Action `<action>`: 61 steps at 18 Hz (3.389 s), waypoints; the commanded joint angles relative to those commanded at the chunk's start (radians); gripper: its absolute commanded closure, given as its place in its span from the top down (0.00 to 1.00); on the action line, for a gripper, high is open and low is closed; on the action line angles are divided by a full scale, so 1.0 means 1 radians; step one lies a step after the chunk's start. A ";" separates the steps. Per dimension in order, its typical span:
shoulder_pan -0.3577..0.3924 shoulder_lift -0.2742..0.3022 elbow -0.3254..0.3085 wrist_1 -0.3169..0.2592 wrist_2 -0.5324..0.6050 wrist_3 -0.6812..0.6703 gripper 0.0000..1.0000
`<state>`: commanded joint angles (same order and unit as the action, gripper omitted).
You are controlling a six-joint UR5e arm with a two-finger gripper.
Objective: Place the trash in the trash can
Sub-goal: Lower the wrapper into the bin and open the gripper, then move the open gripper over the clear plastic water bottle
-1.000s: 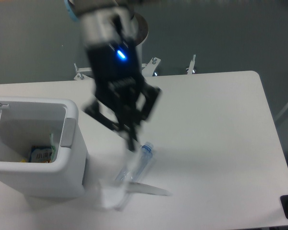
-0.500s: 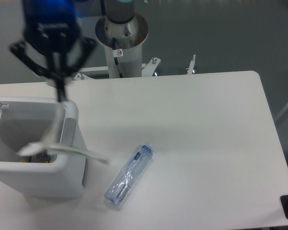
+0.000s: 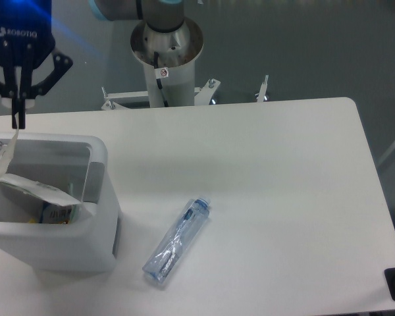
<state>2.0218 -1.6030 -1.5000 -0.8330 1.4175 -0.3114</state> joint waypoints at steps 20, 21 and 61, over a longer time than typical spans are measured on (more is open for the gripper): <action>-0.009 0.063 -0.184 -0.006 -0.172 0.068 0.00; -0.009 0.046 -0.183 -0.006 -0.170 0.067 0.00; 0.336 -0.340 -0.144 0.000 0.195 0.629 1.00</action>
<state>2.3577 -1.9434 -1.6444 -0.8329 1.6122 0.3173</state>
